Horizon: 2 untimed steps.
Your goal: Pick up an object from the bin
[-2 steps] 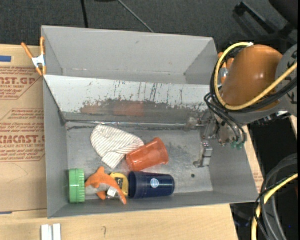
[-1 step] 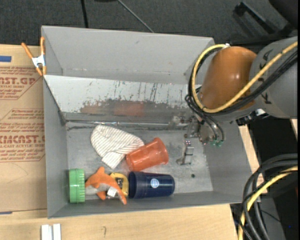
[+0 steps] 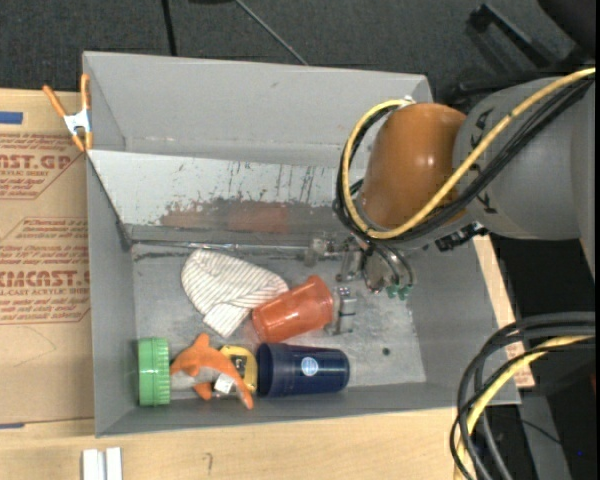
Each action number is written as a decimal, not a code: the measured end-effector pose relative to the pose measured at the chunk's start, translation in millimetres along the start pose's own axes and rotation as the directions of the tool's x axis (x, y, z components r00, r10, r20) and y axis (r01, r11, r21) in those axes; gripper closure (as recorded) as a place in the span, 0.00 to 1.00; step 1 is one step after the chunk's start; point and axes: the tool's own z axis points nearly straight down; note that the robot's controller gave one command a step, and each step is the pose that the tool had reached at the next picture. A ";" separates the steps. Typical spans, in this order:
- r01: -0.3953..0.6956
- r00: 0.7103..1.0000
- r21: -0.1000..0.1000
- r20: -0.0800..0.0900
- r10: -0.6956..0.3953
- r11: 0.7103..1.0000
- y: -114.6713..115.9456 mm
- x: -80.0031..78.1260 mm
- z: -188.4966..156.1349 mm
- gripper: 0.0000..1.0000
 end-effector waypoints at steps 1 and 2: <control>-0.045 0.999 -0.001 0.002 0.045 0.999 17.1 3.0 31.2 0.00; -0.103 0.995 0.000 0.016 0.103 0.995 31.9 11.2 61.1 1.00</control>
Offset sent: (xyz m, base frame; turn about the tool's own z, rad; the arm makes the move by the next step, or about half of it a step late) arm -0.0259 0.0400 -0.0801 0.1118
